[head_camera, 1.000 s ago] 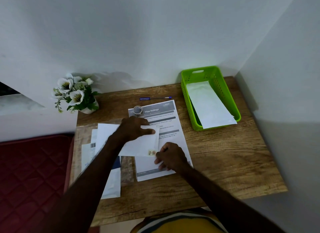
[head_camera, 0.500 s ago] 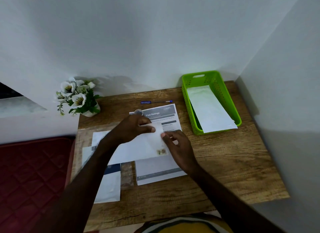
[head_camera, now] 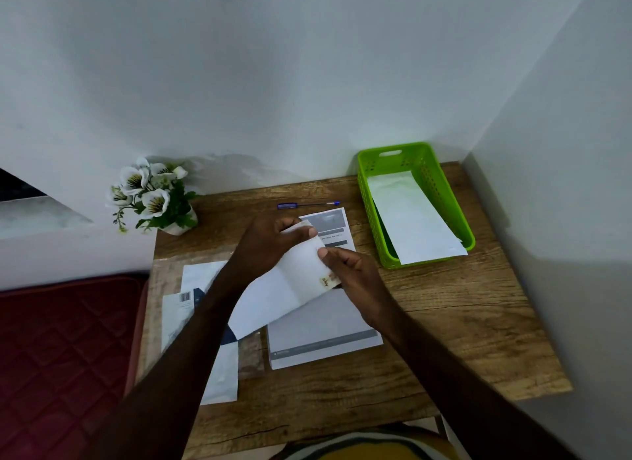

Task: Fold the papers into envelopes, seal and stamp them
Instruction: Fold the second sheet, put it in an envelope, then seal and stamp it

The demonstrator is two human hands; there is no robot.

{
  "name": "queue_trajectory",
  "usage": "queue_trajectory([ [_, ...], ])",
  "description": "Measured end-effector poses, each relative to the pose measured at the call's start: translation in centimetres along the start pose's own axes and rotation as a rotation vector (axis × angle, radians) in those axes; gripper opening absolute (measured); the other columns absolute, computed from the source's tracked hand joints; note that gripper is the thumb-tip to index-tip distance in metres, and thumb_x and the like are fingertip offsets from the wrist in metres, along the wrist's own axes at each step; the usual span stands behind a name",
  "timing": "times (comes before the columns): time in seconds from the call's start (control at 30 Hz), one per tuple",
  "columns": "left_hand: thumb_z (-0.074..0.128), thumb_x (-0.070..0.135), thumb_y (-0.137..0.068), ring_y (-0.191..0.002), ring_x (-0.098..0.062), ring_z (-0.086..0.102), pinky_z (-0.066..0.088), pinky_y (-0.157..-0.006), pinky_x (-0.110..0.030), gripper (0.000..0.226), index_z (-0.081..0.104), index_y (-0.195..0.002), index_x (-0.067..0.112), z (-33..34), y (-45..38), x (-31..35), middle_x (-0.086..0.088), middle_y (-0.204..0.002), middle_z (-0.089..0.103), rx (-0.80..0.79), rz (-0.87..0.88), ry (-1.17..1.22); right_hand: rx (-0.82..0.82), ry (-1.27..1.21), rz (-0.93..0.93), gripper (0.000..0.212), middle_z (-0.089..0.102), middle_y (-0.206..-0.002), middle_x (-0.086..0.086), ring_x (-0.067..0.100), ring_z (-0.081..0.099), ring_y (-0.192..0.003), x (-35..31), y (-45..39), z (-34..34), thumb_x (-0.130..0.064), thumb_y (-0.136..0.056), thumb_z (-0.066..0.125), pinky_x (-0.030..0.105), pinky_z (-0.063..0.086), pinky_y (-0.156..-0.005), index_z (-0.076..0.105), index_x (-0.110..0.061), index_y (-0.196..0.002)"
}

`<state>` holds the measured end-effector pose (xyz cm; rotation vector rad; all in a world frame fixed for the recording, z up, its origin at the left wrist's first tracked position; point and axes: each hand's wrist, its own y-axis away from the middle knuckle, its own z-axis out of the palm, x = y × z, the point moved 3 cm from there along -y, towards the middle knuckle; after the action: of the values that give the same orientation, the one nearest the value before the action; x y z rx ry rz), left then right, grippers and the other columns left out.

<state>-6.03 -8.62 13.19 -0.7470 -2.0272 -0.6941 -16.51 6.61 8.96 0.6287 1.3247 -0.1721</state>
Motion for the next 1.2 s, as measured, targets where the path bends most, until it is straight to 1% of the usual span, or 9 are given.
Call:
queue_trajectory([
  [0.07, 0.071, 0.038, -0.094, -0.066, -0.006, 0.069, 0.049, -0.057, -0.016, 0.021, 0.079, -0.09, 0.019, -0.6, 0.0, 0.4, 0.004, -0.079, 0.075, 0.056, 0.0, 0.002, -0.042, -0.044, 0.047, 0.027, 0.077, -0.099, 0.003, 0.019, 0.074, -0.093, 0.1, 0.2, -0.3, -0.03, -0.098, 0.064, 0.039, 0.063, -0.077, 0.074, -0.014, -0.117],
  [0.2, 0.071, 0.04, -0.094, -0.062, -0.012, 0.064, 0.046, -0.06, -0.029, 0.027, 0.077, -0.08, 0.017, -1.4, -0.2, 0.4, -0.002, -0.072, 0.073, 0.138, -0.014, 0.049, -0.005, -0.071, 0.065, 0.027, 0.077, -0.101, 0.012, 0.026, 0.074, -0.09, 0.4, 0.3, -0.7, -0.029, -0.098, 0.064, 0.05, 0.063, -0.081, 0.075, -0.008, -0.11],
  [0.33, 0.071, 0.04, -0.094, -0.065, -0.014, 0.067, 0.049, -0.063, -0.031, 0.027, 0.078, -0.084, 0.016, -1.3, -0.3, 0.4, -0.004, -0.074, 0.075, 0.197, -0.071, 0.091, 0.042, -0.143, 0.085, 0.031, 0.077, -0.104, 0.016, 0.029, 0.074, -0.092, 0.2, 0.1, -0.2, -0.028, -0.1, 0.062, 0.049, 0.062, -0.082, 0.073, -0.003, -0.115],
  [0.47, 0.07, 0.04, -0.094, -0.063, -0.008, 0.067, 0.051, -0.063, -0.029, 0.026, 0.079, -0.084, 0.018, -1.4, -0.4, 0.4, 0.0, -0.074, 0.076, 0.213, -0.096, 0.111, 0.054, -0.232, 0.104, 0.032, 0.075, -0.109, 0.016, 0.032, 0.074, -0.097, -0.1, -0.2, 0.2, -0.032, -0.1, 0.06, 0.052, 0.062, -0.082, 0.07, -0.011, -0.121],
  [0.57, 0.069, 0.04, -0.095, -0.062, -0.006, 0.067, 0.05, -0.059, -0.024, 0.026, 0.08, -0.085, 0.018, -1.3, -0.3, 0.7, 0.001, -0.074, 0.076, 0.221, -0.088, 0.117, 0.1, -0.266, 0.087, 0.031, 0.075, -0.111, 0.014, 0.027, 0.073, -0.096, -0.4, -0.5, 0.5, -0.033, -0.103, 0.056, 0.046, 0.062, -0.076, 0.068, -0.014, -0.124],
  [0.73, 0.066, 0.042, -0.097, -0.062, -0.015, 0.058, 0.043, -0.059, -0.03, 0.046, 0.072, -0.085, -0.002, -0.3, 0.2, 0.6, -0.021, -0.076, 0.07, 0.284, -0.148, 0.242, 0.185, -0.206, 0.076, 0.026, 0.076, -0.106, 0.007, 0.021, 0.072, -0.091, -0.9, -1.0, 0.4, -0.036, -0.105, 0.05, 0.037, 0.06, -0.07, 0.069, -0.023, -0.118],
  [0.9, 0.07, 0.037, -0.095, -0.069, -0.008, 0.069, 0.052, -0.056, -0.02, 0.02, 0.078, -0.096, 0.018, 0.7, 1.0, 0.1, 0.0, -0.086, 0.077, 0.413, -0.343, 0.522, 0.157, -0.106, 0.006, 0.023, 0.079, -0.095, -0.001, 0.01, 0.072, -0.082, -1.9, -1.4, 0.1, -0.036, -0.103, 0.057, 0.028, 0.055, -0.067, 0.075, -0.022, -0.103],
  [1.07, 0.066, 0.039, -0.097, -0.08, -0.01, 0.07, 0.053, -0.064, -0.023, 0.018, 0.073, -0.097, 0.023, 1.6, 1.7, -0.4, 0.005, -0.094, 0.075, 0.458, -0.414, 0.633, 0.189, 0.014, -0.054, 0.041, 0.071, -0.097, 0.027, 0.02, 0.06, -0.077, -2.2, -1.9, -0.1, -0.042, -0.099, 0.063, 0.035, 0.046, -0.069, 0.073, -0.002, -0.098],
  [1.2, 0.067, 0.036, -0.097, -0.076, -0.006, 0.071, 0.053, -0.064, -0.02, 0.018, 0.074, -0.09, 0.021, 1.8, 2.1, -1.0, 0.011, -0.082, 0.077, 0.499, -0.384, 0.684, 0.096, -0.018, 0.017, 0.028, 0.079, -0.099, 0.009, 0.018, 0.073, -0.086, -2.0, -2.4, -0.4, -0.036, -0.1, 0.062, 0.03, 0.057, -0.072, 0.076, -0.012, -0.105],
])
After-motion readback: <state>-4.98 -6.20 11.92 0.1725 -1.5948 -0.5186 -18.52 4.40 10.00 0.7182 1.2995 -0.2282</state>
